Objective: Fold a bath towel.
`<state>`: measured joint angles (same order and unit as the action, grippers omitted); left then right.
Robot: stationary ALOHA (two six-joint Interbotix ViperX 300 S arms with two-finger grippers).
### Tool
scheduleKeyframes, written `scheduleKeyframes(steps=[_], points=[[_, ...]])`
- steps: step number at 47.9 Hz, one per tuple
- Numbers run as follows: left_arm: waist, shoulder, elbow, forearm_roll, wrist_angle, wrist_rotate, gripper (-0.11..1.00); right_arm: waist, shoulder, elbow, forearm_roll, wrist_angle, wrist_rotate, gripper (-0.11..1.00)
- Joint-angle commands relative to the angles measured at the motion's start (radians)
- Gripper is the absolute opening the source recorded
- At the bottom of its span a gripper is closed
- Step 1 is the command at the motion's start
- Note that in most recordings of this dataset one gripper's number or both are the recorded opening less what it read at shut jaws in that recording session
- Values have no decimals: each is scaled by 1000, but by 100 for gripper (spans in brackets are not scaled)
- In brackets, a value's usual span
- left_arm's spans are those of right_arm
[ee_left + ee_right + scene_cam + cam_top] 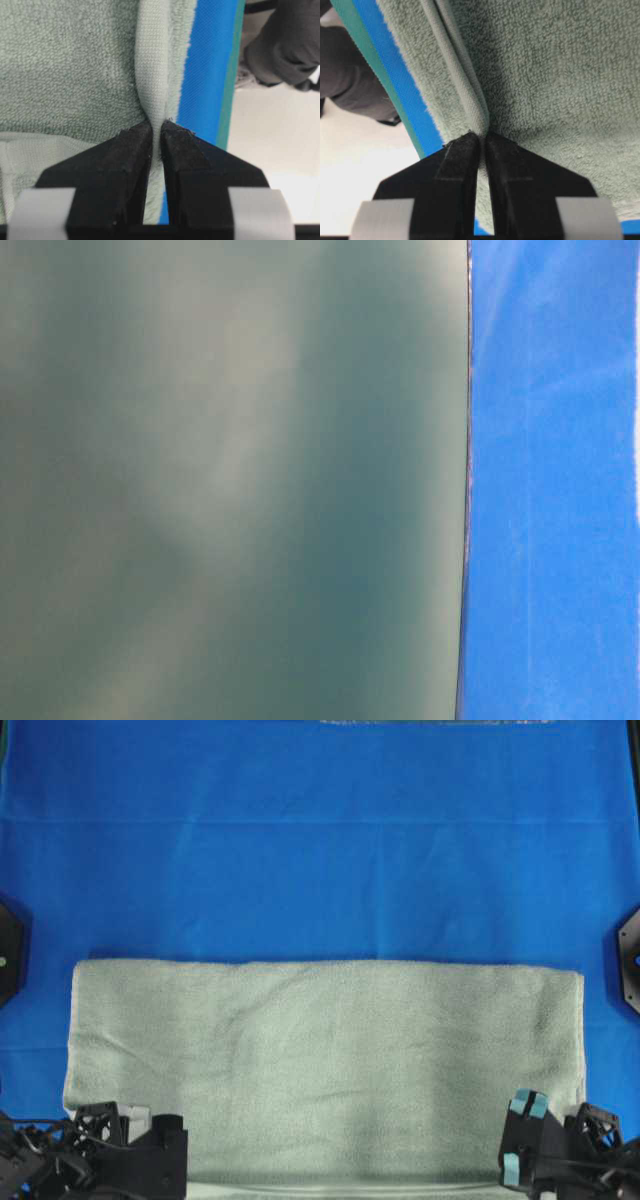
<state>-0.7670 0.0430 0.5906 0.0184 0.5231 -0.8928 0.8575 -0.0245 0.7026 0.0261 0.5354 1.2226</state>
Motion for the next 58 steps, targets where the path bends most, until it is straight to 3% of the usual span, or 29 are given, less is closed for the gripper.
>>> scheduleKeyframes(steps=[1,27,30,36,41,46,52,58], points=[[-31,9,-32,0,2,-15,5,34,9,-31,2,-9,17,7],[-21,44,-44,8,-5,-35,6,25,20,-26,-21,-20,44,7],[-21,44,-48,9,-5,-35,17,25,20,-29,-23,-29,46,7],[-21,35,-57,9,18,-26,55,25,18,-46,-18,-28,48,9],[-12,8,-72,9,91,-20,81,25,9,-71,-23,20,46,40],[-3,-26,-91,14,179,-6,81,25,-21,-100,-41,130,46,65],[11,-94,-112,49,305,18,79,12,-81,-123,-78,268,46,57],[52,-173,-92,110,440,34,79,-52,-161,-98,-130,422,44,58]])
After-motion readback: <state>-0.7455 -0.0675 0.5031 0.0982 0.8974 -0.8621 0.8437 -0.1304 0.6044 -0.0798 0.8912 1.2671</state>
